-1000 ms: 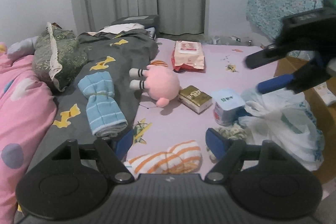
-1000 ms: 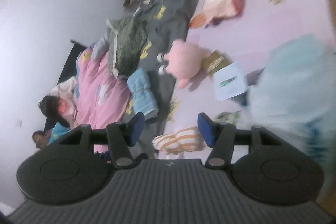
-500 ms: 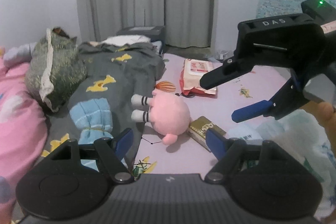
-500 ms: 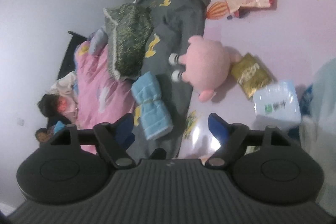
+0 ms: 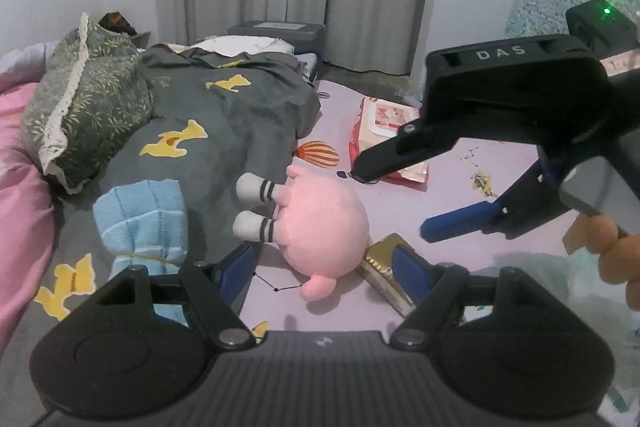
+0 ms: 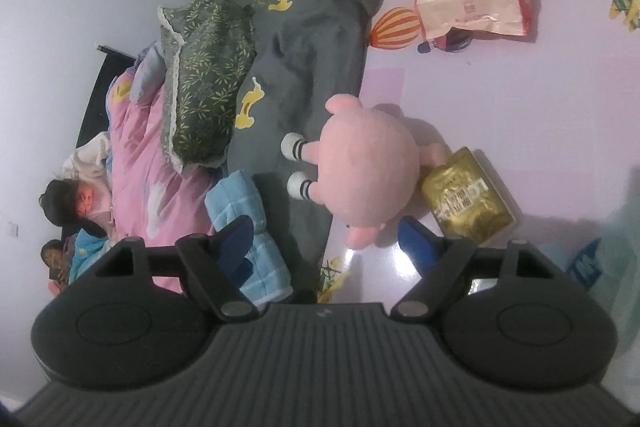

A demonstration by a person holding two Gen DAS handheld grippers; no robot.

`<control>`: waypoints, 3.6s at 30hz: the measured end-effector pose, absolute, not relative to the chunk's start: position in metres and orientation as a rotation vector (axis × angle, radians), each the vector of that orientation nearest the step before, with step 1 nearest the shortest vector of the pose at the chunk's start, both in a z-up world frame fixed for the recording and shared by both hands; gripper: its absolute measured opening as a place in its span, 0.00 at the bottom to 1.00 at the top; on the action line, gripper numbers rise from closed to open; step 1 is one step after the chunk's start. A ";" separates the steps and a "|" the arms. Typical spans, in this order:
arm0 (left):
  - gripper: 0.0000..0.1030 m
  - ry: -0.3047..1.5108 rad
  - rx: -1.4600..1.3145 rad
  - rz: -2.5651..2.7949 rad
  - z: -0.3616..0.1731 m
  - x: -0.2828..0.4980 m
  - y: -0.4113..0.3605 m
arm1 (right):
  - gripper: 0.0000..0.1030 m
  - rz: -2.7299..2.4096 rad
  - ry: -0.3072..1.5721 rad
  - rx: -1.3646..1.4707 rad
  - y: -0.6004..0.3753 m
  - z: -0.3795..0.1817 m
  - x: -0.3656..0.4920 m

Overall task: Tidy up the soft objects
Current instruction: 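Reach the right gripper down to the pink plush toy on the bed, then close the right gripper on the pink plush toy's head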

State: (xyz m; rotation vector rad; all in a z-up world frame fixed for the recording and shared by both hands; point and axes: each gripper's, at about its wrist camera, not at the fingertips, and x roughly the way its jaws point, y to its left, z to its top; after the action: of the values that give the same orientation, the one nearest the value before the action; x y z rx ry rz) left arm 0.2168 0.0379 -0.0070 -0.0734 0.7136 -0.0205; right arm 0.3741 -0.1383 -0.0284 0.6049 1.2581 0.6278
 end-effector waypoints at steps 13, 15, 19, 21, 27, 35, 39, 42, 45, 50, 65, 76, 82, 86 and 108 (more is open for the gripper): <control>0.75 0.714 -0.061 -0.008 -0.007 0.226 0.036 | 0.77 0.653 1.272 0.572 -0.119 -0.027 0.383; 0.75 0.721 -0.064 -0.001 -0.008 0.227 0.037 | 0.77 0.646 1.271 0.573 -0.120 -0.026 0.387; 0.75 0.721 -0.093 -0.004 -0.011 0.228 0.041 | 0.77 0.629 1.277 0.570 -0.120 -0.026 0.397; 0.75 0.721 -0.113 -0.008 -0.013 0.231 0.043 | 0.77 0.622 1.278 0.554 -0.116 -0.026 0.403; 0.74 0.764 -0.137 -0.003 -0.024 0.251 0.046 | 0.77 0.615 1.289 0.535 -0.099 -0.037 0.432; 0.66 0.799 -0.151 0.007 -0.035 0.271 0.046 | 0.77 0.565 1.328 0.511 -0.079 -0.066 0.472; 0.58 0.811 -0.122 0.018 -0.039 0.278 0.042 | 0.77 0.565 1.336 0.537 -0.077 -0.082 0.488; 0.53 0.820 -0.121 0.021 -0.041 0.282 0.041 | 0.77 0.575 1.340 0.563 -0.075 -0.092 0.497; 0.52 0.812 -0.118 0.017 -0.041 0.285 0.041 | 0.76 0.606 1.348 0.559 -0.067 -0.098 0.503; 0.51 0.820 -0.102 0.007 -0.041 0.283 0.040 | 0.70 0.677 1.349 0.510 -0.052 -0.096 0.498; 0.50 0.860 -0.083 -0.042 -0.046 0.256 0.028 | 0.60 0.771 1.318 0.485 -0.071 -0.057 0.451; 0.51 0.891 -0.080 -0.060 -0.046 0.234 0.019 | 0.60 0.797 1.299 0.455 -0.081 -0.038 0.416; 0.53 0.910 -0.075 -0.078 -0.043 0.216 0.013 | 0.60 0.799 1.299 0.438 -0.085 -0.031 0.395; 0.58 0.889 -0.068 -0.096 -0.035 0.193 0.012 | 0.60 0.791 1.314 0.448 -0.094 -0.035 0.377; 0.60 0.786 -0.012 -0.072 -0.005 0.111 0.047 | 0.63 0.543 1.301 0.667 -0.184 -0.043 0.298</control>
State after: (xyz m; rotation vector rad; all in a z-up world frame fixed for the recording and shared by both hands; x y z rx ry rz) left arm 0.1110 0.0471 -0.0052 -0.0122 0.7857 -0.0721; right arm 0.2983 -0.1835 -0.0434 0.6668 1.3006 0.5434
